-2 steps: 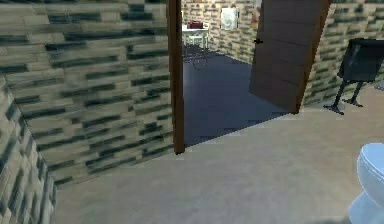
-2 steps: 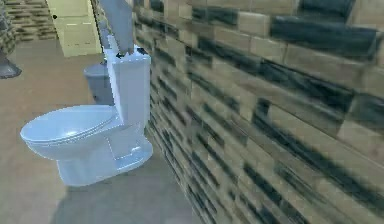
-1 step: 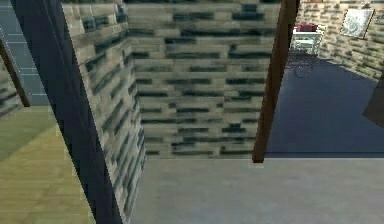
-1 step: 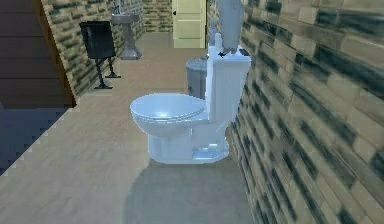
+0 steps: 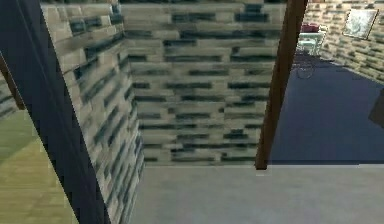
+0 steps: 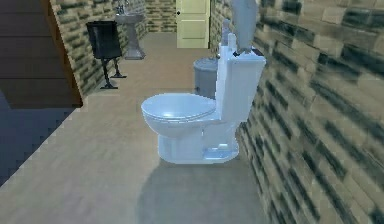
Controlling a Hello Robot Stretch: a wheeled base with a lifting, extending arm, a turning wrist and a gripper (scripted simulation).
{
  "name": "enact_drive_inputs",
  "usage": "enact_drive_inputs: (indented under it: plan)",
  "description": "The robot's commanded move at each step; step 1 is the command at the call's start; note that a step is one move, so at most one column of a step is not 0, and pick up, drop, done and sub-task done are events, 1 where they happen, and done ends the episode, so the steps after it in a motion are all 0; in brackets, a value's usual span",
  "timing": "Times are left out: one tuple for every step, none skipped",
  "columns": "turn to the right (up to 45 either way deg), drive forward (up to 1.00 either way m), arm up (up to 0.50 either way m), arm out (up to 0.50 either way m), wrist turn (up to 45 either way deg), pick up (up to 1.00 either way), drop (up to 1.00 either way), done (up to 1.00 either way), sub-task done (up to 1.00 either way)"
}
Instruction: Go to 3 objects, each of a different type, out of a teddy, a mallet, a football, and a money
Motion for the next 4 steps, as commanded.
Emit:
enact_drive_inputs:
  plan:
    - [0.0, 0.05, 0.00, 0.00, 0.0, 0.00, 0.00, 0.00, 0.00]
    - [-45.0, 0.00, 0.00, 0.00, 0.0, 0.00, 0.00, 0.00, 0.00]
    - [-24.0, 0.00, 0.00, 0.00, 0.0, 0.00, 0.00, 0.00, 0.00]
    - [0.0, 0.75, 0.00, 0.00, 0.0, 0.00, 0.00, 0.00, 0.00]
